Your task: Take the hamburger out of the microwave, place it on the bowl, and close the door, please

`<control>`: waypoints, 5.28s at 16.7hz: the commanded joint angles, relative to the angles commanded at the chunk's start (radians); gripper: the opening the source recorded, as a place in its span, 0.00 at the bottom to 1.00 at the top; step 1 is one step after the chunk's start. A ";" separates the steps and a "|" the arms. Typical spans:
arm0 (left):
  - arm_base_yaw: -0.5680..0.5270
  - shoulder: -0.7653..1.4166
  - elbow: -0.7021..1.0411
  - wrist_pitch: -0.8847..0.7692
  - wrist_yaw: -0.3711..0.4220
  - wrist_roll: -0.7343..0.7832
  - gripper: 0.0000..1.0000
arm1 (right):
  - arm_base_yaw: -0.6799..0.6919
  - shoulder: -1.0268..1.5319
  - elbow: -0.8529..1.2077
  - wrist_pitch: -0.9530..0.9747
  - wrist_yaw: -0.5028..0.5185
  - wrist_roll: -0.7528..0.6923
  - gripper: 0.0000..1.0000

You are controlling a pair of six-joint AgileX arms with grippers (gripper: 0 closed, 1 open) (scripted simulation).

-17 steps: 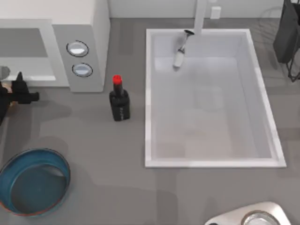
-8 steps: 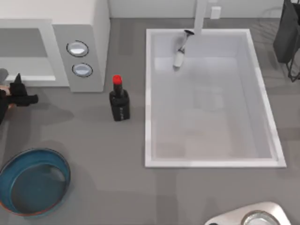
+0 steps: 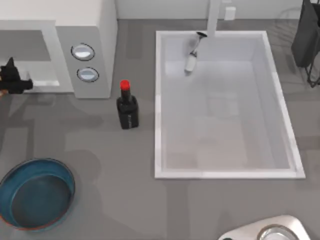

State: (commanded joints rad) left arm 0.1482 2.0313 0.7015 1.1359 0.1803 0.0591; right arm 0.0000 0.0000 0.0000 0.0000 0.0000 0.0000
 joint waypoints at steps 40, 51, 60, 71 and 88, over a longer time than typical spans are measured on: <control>-0.757 0.216 0.728 -2.615 -0.786 -2.561 0.00 | 0.000 0.000 0.000 0.000 0.000 0.000 1.00; -0.833 0.357 0.689 -2.895 -0.884 -2.849 0.00 | 0.000 0.000 0.000 0.000 0.000 0.000 1.00; -0.773 0.331 0.652 -2.841 -1.005 -2.807 0.00 | 0.000 0.000 0.000 0.000 0.000 0.000 1.00; -0.751 0.322 0.564 -2.736 -0.981 -2.802 0.00 | 0.000 0.000 0.000 0.000 0.000 0.000 1.00; -0.753 0.349 0.537 -2.723 -0.957 -2.806 0.75 | 0.000 0.000 0.000 0.000 0.000 0.000 1.00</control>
State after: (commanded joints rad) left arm -0.6045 2.3799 1.2386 -1.5867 -0.7769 -2.7474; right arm 0.0000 0.0000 0.0000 0.0000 0.0000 0.0000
